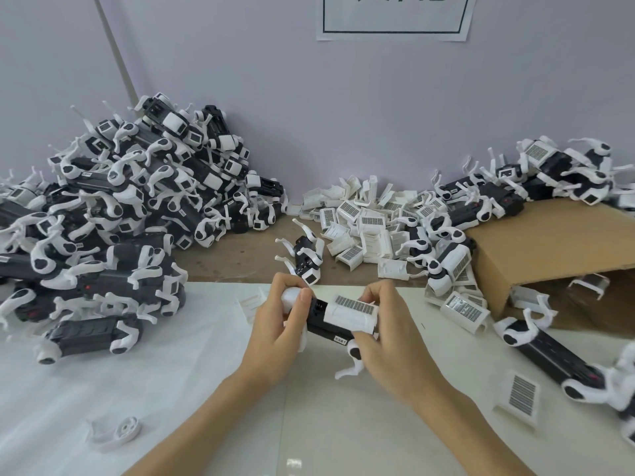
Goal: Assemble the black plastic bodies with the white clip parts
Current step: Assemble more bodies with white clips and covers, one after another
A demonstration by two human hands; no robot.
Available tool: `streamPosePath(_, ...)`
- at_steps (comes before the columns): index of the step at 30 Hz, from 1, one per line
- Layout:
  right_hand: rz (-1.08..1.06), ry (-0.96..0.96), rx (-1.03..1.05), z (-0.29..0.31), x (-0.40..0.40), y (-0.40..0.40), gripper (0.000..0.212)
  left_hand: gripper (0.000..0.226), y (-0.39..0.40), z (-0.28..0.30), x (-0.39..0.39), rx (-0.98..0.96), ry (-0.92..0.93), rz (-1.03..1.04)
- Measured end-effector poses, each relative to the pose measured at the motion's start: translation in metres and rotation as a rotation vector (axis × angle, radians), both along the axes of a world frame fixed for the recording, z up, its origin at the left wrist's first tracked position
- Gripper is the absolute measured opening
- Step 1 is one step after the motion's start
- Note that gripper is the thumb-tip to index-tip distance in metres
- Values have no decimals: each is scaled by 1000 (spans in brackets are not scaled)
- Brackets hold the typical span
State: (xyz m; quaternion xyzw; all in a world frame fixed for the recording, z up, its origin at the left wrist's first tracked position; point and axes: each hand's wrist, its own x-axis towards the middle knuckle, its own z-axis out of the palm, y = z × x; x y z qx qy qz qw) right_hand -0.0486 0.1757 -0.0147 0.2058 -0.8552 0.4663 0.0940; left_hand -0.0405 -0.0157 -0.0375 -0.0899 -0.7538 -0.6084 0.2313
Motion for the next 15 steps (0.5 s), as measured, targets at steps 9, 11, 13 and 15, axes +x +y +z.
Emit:
streamPosePath(9, 56, -14, 47, 8, -3, -12, 18, 43, 0, 2, 2, -45, 0, -58)
streamPosePath(11, 126, -75, 3, 12, -1, -8, 22, 41, 0, 2, 0, -29, -7, -51)
streamPosePath(13, 215, -128, -63, 15, 1, 0, 30, 41, -2, 2, -1, -20, -17, -52)
streamPosePath(15, 282, -154, -116, 16, 2, 5, 34, 41, -3, 1, -1, -11, -30, -58)
